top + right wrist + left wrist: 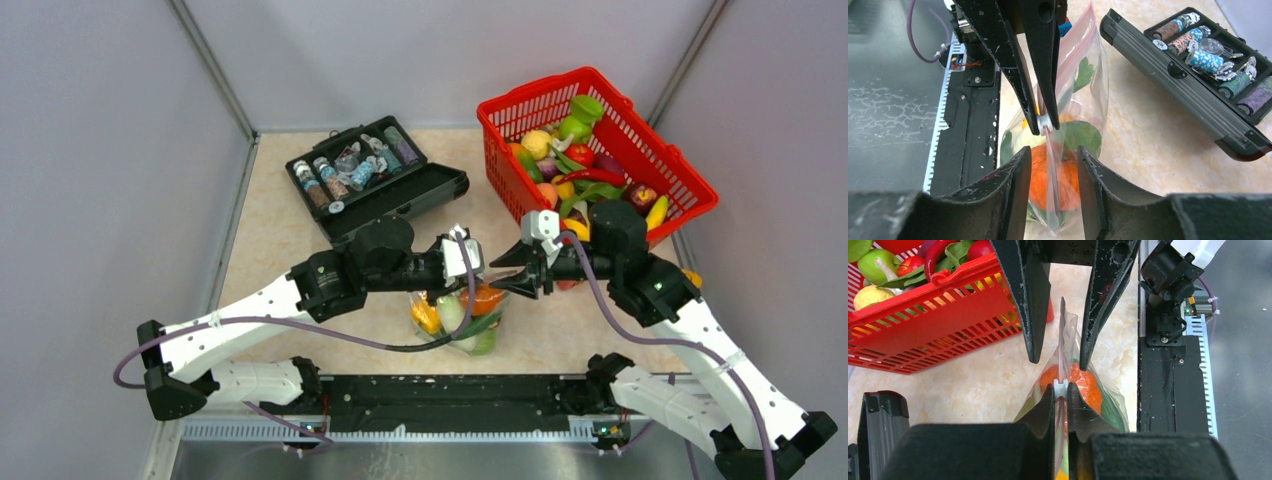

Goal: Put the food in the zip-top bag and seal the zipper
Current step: Zip the zipper food storage bag at the center of the board.

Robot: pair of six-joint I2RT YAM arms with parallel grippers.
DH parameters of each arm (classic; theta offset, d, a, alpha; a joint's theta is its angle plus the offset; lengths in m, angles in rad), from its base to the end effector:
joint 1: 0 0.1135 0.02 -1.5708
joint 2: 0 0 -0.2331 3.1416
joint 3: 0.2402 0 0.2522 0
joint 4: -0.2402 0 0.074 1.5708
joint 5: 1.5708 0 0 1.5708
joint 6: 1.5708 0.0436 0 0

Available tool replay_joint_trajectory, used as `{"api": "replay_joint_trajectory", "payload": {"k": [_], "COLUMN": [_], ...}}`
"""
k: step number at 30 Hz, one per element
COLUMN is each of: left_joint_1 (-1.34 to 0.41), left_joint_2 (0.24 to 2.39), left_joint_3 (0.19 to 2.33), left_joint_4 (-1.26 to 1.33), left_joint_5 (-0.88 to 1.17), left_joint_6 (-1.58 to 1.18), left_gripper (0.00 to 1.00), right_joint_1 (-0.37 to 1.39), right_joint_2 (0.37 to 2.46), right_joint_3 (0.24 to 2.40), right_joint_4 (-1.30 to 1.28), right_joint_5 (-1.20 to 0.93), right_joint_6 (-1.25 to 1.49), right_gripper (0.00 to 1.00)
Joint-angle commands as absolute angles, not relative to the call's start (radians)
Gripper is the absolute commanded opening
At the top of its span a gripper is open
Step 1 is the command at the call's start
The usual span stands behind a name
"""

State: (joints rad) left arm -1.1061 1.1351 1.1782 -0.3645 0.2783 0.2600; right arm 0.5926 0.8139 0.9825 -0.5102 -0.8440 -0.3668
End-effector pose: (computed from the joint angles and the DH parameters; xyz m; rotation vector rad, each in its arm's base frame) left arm 0.1120 -0.2501 0.3587 1.3893 1.3940 -0.8297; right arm 0.1381 0.1322 0.3487 -1.3474 1.3443 0.9537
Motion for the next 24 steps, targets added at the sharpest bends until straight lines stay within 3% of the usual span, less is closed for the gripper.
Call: {"api": "replay_joint_trajectory", "payload": {"k": [1,6,13,24], "left_joint_1": [-1.108,-1.108,-1.108,-1.107], "left_joint_2": [1.127,1.128,1.095,0.975], "left_joint_3": [1.223,1.217,1.191,1.096], "left_joint_4": [-0.350,-0.351,-0.367,-0.410], "left_joint_5": [0.277,0.267,0.217,0.068], "left_joint_6": [0.253,0.251,0.265,0.279], "left_gripper": [0.00,0.00,0.00,0.00], "right_joint_1": [0.595,0.595,0.596,0.595], "right_joint_2": [0.807,0.788,0.715,0.717], "right_joint_3": [1.014,0.997,0.946,0.929], "right_joint_4": [-0.476,-0.463,-0.418,-0.424], "right_joint_5": [-0.873,-0.825,-0.711,-0.702], "right_joint_6": [-0.380,-0.360,-0.318,-0.299], "right_gripper": [0.29,0.00,0.00,0.00]}}
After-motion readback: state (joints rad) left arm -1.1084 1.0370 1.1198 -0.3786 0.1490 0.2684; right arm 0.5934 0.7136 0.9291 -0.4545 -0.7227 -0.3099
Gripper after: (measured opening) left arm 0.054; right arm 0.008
